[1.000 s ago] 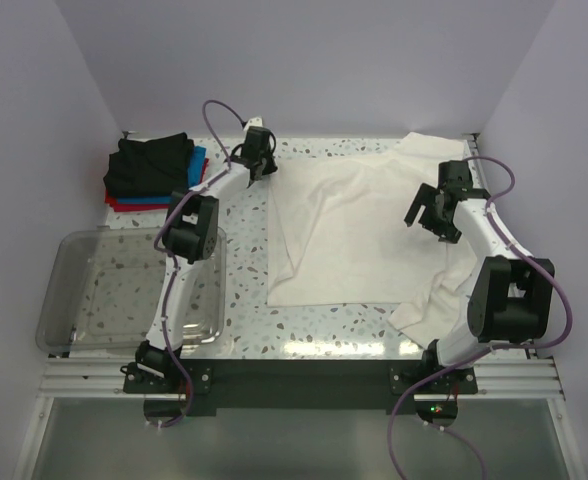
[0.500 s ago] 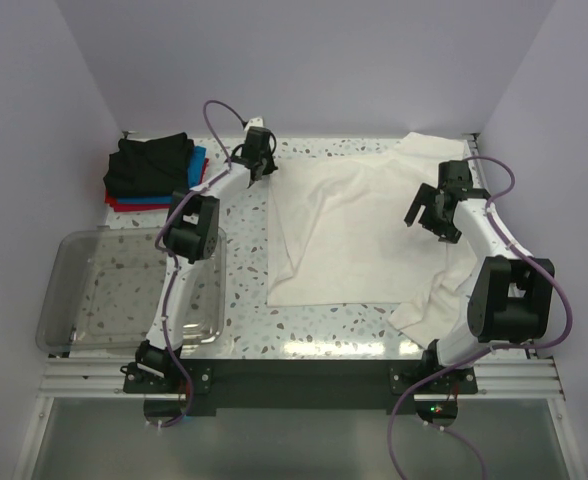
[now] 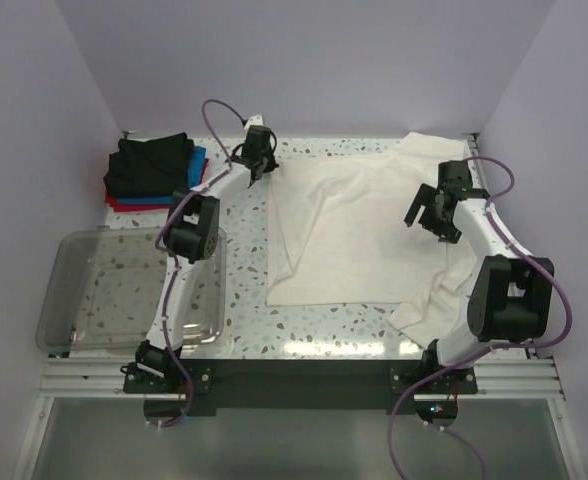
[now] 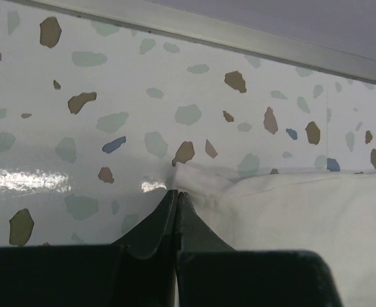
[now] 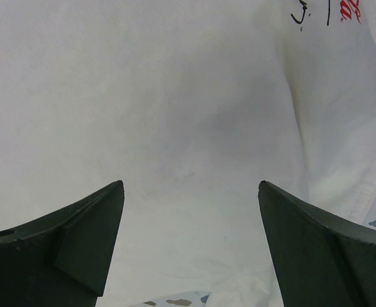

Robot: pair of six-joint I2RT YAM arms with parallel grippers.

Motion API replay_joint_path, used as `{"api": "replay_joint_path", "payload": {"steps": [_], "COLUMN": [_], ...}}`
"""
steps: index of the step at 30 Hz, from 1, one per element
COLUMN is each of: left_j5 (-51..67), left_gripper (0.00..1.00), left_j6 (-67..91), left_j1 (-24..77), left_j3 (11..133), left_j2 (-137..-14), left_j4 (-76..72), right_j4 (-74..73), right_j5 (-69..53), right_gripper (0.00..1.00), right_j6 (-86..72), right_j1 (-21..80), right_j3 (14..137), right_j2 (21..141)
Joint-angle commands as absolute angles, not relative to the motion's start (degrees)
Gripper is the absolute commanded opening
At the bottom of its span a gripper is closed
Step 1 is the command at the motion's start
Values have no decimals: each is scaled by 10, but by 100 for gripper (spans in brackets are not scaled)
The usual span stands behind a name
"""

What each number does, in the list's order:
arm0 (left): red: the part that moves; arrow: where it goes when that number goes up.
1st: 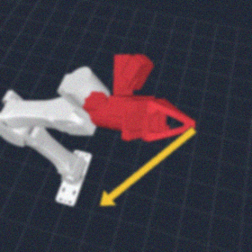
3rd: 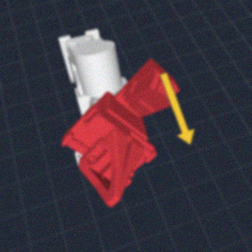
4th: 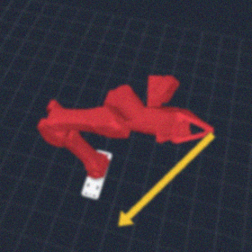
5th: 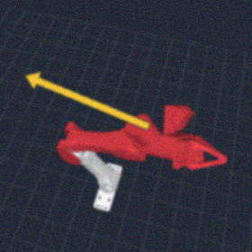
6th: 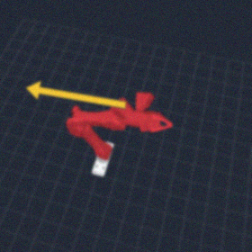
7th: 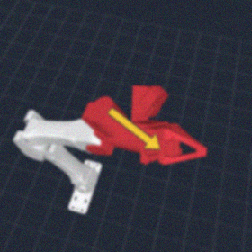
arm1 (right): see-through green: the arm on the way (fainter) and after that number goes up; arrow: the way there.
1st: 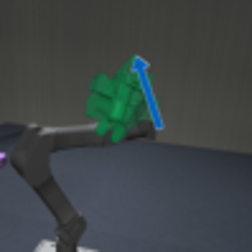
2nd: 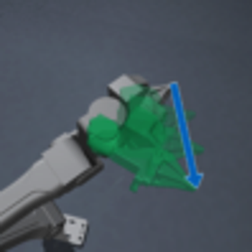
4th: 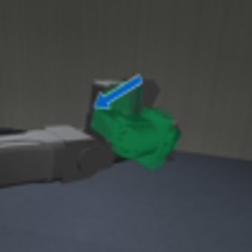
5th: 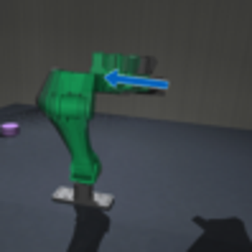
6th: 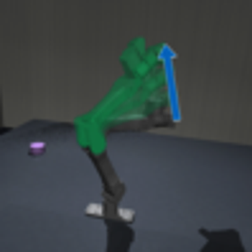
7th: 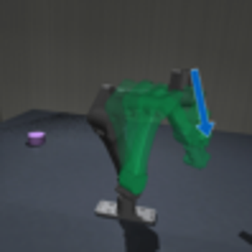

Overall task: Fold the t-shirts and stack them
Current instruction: Flatten the tshirt out

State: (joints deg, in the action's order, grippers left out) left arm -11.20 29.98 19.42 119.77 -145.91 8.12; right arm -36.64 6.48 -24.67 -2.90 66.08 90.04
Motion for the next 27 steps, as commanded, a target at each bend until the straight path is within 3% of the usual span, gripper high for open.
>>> {"api": "replay_joint_path", "payload": {"steps": [1, 27], "left_j5": [-121, -34], "left_gripper": [0, 0], "left_j6": [305, 321], "left_j1": [194, 134], "left_j3": [1259, 1309], "left_j2": [-1440, -1489], "left_j4": [57, 55], "right_j4": [-377, -397], "right_j5": [73, 99], "right_gripper": [89, 88], "right_j6": [-251, -249], "right_j1": [-27, -27], "right_j3": [679, 679], "right_j2": [904, 918]}}
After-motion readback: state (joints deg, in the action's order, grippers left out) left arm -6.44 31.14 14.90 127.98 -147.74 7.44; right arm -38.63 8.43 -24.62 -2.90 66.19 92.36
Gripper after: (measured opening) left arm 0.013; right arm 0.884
